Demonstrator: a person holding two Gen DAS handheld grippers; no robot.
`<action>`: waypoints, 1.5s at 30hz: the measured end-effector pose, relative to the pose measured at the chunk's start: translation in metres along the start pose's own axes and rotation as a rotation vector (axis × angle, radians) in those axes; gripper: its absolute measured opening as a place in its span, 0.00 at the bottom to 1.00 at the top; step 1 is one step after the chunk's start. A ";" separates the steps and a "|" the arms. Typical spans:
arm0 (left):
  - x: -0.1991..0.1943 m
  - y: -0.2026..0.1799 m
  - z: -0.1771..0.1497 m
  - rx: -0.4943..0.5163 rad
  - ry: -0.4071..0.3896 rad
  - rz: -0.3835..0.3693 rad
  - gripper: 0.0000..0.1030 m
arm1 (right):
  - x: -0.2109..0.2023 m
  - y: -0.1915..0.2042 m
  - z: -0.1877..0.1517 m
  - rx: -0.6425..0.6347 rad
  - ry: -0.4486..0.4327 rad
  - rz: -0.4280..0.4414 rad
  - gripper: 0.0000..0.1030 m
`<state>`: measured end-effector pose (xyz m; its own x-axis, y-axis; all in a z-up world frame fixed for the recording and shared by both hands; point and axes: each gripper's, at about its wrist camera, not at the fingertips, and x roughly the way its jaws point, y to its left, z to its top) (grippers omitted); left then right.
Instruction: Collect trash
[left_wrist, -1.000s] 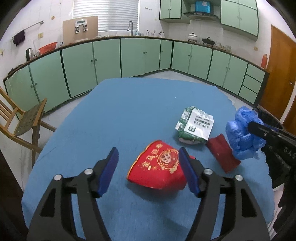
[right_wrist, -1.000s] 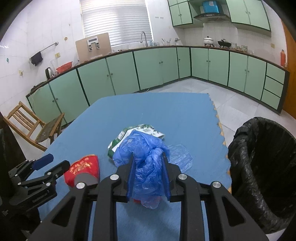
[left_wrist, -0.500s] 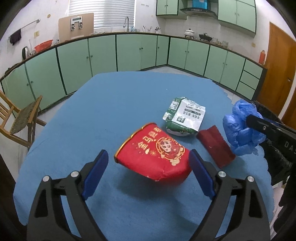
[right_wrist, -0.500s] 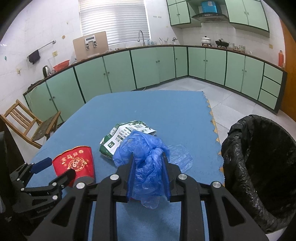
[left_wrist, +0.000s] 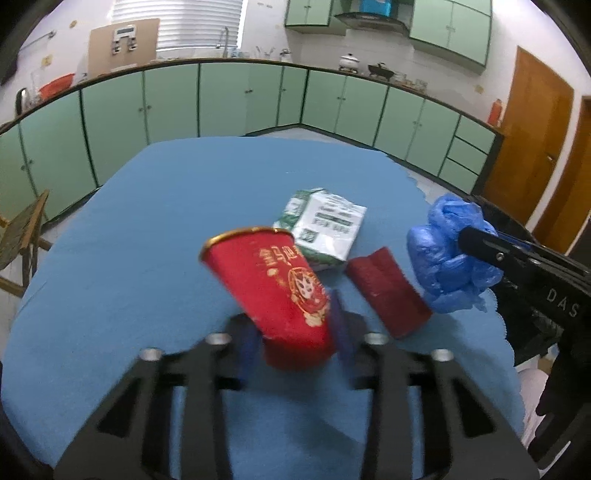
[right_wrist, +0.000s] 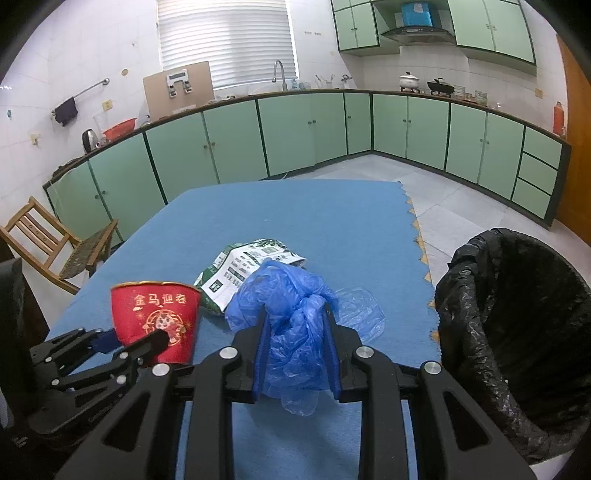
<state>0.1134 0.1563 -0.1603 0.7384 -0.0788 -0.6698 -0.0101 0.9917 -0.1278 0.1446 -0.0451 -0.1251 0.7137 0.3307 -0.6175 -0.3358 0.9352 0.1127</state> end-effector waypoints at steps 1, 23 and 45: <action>0.001 -0.004 0.001 0.012 -0.006 0.002 0.23 | 0.000 0.000 0.000 0.001 0.000 -0.002 0.25; -0.037 -0.025 0.033 0.043 -0.119 0.011 0.10 | -0.035 0.001 0.025 0.015 -0.093 0.003 0.25; -0.045 -0.109 0.081 0.103 -0.224 -0.105 0.09 | -0.096 -0.058 0.053 0.058 -0.204 -0.096 0.25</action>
<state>0.1356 0.0601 -0.0569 0.8629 -0.1691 -0.4763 0.1347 0.9852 -0.1058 0.1281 -0.1247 -0.0310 0.8520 0.2534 -0.4582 -0.2289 0.9673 0.1093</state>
